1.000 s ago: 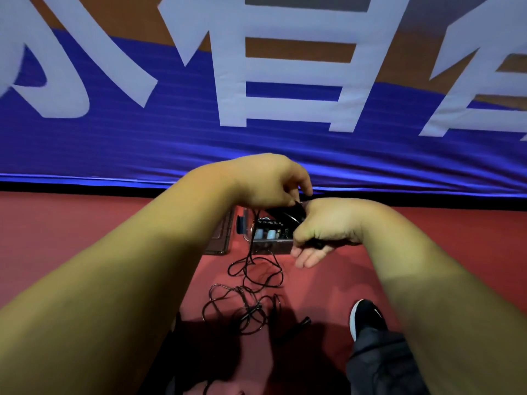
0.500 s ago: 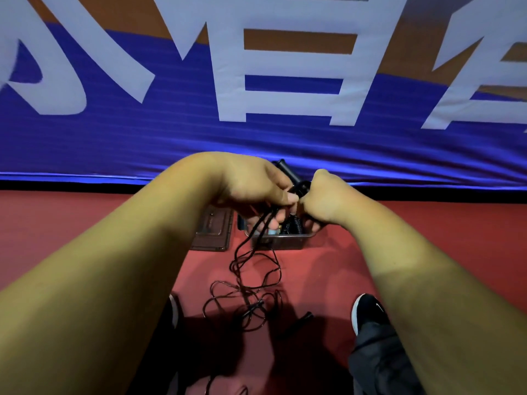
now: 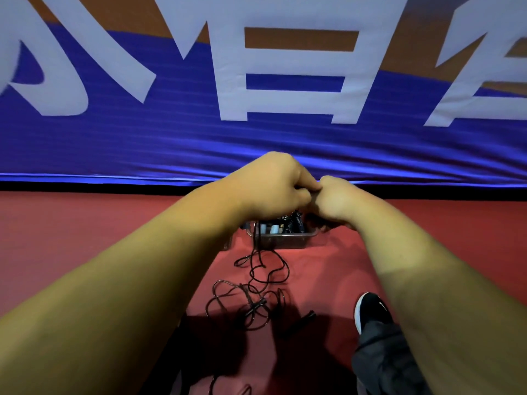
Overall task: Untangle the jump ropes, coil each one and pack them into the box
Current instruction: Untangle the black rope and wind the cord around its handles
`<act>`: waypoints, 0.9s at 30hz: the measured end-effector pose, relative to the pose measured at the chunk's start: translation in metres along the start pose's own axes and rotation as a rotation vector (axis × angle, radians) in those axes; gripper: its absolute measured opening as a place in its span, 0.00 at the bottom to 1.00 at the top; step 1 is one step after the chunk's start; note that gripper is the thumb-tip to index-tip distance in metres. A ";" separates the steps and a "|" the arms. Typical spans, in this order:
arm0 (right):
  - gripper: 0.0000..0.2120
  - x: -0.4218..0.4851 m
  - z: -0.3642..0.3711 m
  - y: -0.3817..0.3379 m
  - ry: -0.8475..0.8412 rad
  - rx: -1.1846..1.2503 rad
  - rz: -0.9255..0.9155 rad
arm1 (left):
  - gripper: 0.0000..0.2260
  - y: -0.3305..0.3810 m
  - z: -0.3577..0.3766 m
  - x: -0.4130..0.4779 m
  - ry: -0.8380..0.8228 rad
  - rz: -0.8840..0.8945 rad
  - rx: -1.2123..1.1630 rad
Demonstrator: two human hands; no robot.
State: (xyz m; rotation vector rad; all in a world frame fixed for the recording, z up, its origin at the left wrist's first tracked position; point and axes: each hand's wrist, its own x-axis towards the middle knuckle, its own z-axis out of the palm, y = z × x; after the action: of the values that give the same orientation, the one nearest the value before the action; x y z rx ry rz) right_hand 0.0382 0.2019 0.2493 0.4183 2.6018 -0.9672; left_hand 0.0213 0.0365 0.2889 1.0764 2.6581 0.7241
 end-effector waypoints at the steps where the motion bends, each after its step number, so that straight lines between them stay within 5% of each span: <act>1: 0.12 0.002 -0.001 0.000 0.032 0.003 -0.004 | 0.12 -0.001 0.001 -0.001 0.000 -0.083 -0.166; 4: 0.08 0.002 -0.001 -0.007 0.130 0.109 0.001 | 0.13 -0.004 0.007 0.001 0.073 -0.349 -0.643; 8: 0.07 0.001 0.002 -0.021 0.221 0.208 -0.058 | 0.21 -0.014 0.018 0.006 0.030 -0.636 -0.881; 11: 0.09 0.002 0.003 -0.025 0.200 0.281 -0.083 | 0.25 -0.014 0.014 0.008 -0.050 -0.592 -1.011; 19: 0.16 0.000 0.000 -0.026 -0.080 0.512 -0.172 | 0.17 -0.023 0.014 0.017 0.102 -0.431 -1.283; 27: 0.12 -0.005 -0.004 -0.023 -0.133 0.724 -0.189 | 0.07 -0.018 0.013 0.027 0.270 -0.433 -1.234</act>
State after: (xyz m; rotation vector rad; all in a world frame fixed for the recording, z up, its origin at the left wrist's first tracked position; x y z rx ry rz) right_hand 0.0330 0.1875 0.2675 0.2585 2.1242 -1.9260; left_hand -0.0046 0.0492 0.2687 0.0604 1.7938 2.0238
